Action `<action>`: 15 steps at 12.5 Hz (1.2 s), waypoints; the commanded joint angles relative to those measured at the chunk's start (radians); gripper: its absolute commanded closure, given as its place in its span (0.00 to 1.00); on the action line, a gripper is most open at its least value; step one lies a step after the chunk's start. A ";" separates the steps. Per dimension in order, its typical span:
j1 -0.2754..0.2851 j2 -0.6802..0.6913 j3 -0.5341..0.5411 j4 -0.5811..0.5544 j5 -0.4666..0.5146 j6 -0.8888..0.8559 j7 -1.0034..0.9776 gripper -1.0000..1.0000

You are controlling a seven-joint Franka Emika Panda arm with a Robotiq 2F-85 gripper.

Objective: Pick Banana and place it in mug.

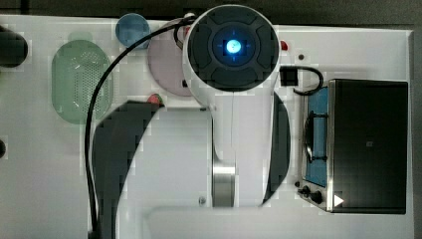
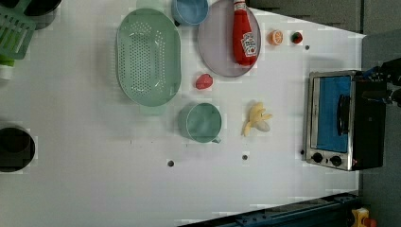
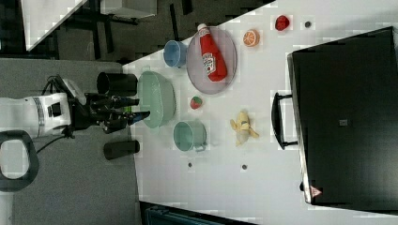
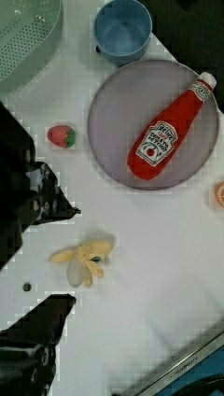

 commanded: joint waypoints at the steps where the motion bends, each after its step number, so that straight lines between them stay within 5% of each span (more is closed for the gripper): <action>1: -0.035 -0.291 -0.030 -0.181 0.004 -0.115 0.038 0.21; 3: -0.035 -0.287 -0.029 -0.208 0.004 -0.105 0.033 0.01; 9: -0.034 -0.189 -0.028 -0.434 0.004 0.174 -0.296 0.00; 15: -0.034 0.017 -0.028 -0.622 0.004 0.535 -0.930 0.00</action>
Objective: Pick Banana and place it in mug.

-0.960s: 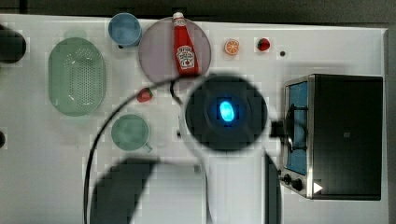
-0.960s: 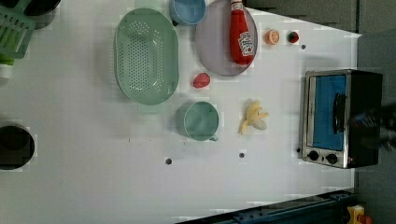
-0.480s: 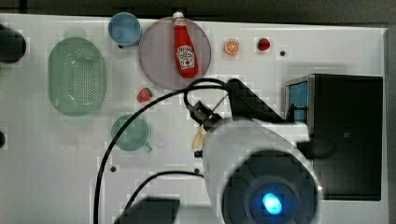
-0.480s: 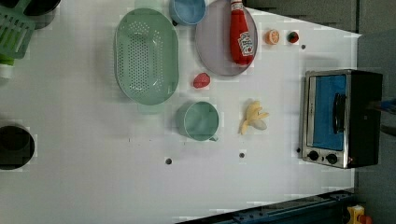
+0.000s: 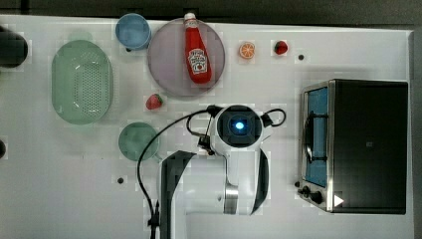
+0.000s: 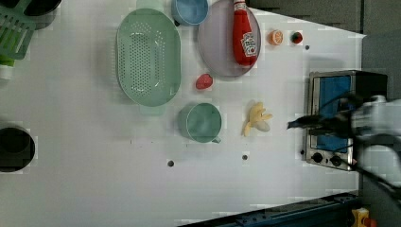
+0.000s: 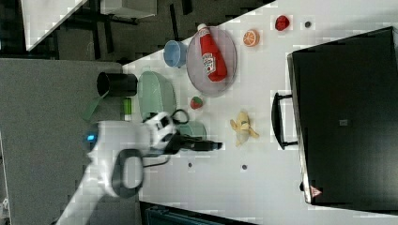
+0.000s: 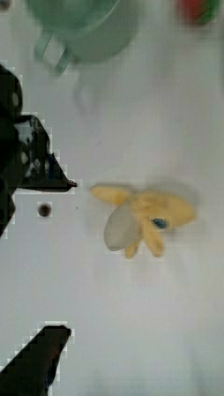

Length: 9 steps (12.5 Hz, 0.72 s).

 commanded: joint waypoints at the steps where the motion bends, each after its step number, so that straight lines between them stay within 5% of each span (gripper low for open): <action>1: 0.003 0.041 -0.001 -0.053 0.010 0.152 -0.463 0.00; 3: 0.003 0.140 0.001 -0.064 0.010 0.269 -0.616 0.00; 9: 0.003 0.352 0.008 -0.064 0.010 0.570 -0.635 0.00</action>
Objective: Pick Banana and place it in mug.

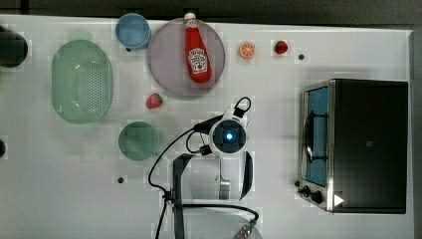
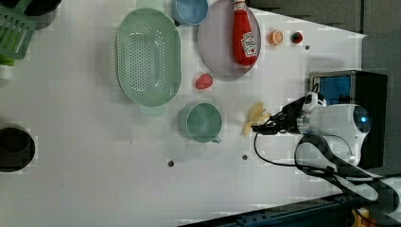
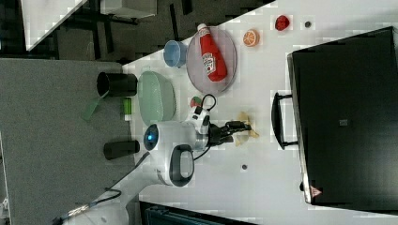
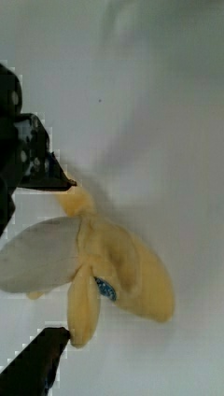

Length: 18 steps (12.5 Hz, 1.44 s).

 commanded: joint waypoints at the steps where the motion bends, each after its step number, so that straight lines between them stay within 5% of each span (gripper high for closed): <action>1: 0.002 0.012 0.009 0.011 0.013 0.076 -0.081 0.03; 6: 0.000 0.016 0.005 0.002 0.013 0.077 -0.081 0.65; 11: -0.001 -0.063 -0.017 0.004 0.014 0.054 -0.074 0.68; 18: 0.004 -0.451 0.002 0.106 0.014 -0.535 -0.051 0.68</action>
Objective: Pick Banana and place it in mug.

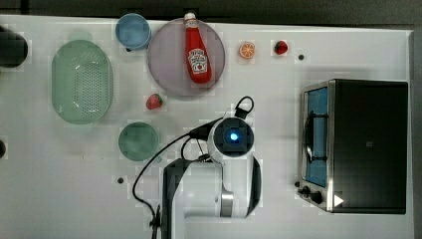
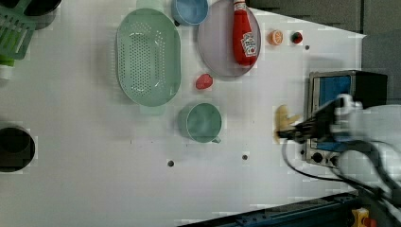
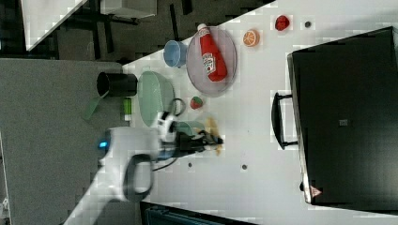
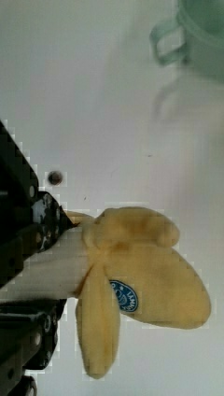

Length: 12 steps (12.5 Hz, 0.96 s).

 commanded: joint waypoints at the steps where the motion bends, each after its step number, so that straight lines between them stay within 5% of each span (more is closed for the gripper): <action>1: -0.011 -0.106 0.028 0.110 0.009 -0.145 0.027 0.68; 12: 0.033 -0.117 0.362 0.133 0.139 -0.208 0.628 0.68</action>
